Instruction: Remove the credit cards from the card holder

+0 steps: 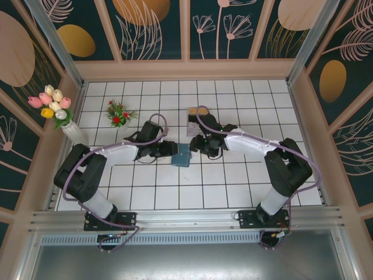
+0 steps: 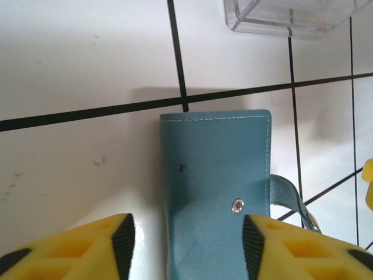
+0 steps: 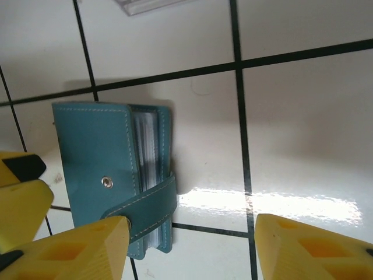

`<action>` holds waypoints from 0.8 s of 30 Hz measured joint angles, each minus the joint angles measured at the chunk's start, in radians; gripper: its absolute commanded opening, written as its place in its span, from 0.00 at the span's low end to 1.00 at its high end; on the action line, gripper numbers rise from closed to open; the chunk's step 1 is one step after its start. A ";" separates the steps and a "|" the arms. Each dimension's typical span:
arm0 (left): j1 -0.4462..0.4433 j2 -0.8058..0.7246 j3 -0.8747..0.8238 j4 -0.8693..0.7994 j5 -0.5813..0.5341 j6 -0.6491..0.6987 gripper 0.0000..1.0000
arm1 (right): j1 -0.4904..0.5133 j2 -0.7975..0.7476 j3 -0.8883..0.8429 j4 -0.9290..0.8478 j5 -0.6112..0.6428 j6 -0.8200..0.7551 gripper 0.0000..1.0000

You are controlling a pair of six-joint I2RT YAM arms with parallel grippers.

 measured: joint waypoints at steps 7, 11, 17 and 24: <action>0.007 -0.133 0.015 -0.111 -0.247 -0.049 0.83 | 0.061 0.067 0.077 -0.020 0.014 -0.055 0.65; 0.056 -0.240 -0.005 -0.140 -0.378 -0.097 0.88 | 0.109 0.126 0.150 -0.041 0.052 -0.075 0.66; 0.137 -0.330 -0.072 -0.171 -0.454 -0.140 0.97 | 0.158 0.239 0.268 -0.124 0.159 -0.093 0.55; 0.137 -0.331 -0.082 -0.180 -0.449 -0.148 0.98 | 0.166 0.298 0.325 -0.233 0.272 -0.091 0.38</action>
